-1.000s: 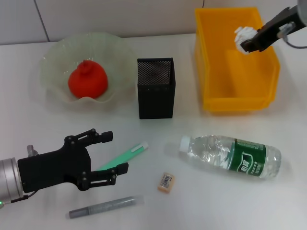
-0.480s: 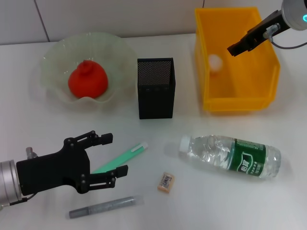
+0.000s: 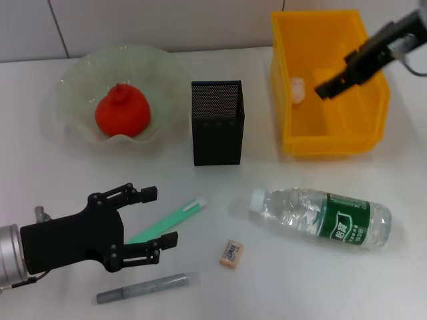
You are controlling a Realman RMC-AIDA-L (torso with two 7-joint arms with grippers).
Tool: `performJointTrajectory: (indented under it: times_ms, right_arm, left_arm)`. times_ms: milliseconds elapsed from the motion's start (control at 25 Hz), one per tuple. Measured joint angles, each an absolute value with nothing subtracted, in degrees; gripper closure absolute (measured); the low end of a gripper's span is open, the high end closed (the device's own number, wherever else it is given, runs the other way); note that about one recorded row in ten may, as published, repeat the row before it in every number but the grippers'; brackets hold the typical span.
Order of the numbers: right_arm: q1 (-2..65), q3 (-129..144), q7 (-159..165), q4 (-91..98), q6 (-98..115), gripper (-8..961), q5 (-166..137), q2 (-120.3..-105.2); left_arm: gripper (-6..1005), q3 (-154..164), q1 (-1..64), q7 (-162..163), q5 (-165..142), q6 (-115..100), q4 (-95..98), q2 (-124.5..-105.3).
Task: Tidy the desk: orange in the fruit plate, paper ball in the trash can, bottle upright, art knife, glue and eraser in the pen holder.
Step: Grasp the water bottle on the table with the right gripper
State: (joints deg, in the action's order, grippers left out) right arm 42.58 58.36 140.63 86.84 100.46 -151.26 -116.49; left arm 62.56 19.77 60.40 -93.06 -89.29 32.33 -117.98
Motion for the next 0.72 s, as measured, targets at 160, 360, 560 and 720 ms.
performJointTrajectory:
  times_ms: [160, 360, 560, 720]
  right_arm:
    - [43.2, 54.6, 136.8, 90.2, 113.2, 125, -146.4, -115.13]
    - [42.9, 55.1, 133.6, 92.7, 121.1, 125, -146.2, -114.12]
    - [42.7, 56.9, 129.4, 92.9, 122.8, 126, -146.3, -115.16]
    - [40.5, 62.5, 126.0, 93.0, 120.4, 126, -149.3, -117.13]
  left_arm:
    - [135, 61.8, 19.6, 60.4, -93.1, -89.6, 32.1, -117.83]
    - [135, 61.7, 19.6, 60.6, -93.1, -89.8, 32.0, -117.77]
    - [135, 61.7, 19.1, 60.4, -93.1, -89.8, 32.0, -117.82]
    - [136, 61.7, 18.9, 60.6, -93.1, -89.8, 32.0, -117.77]
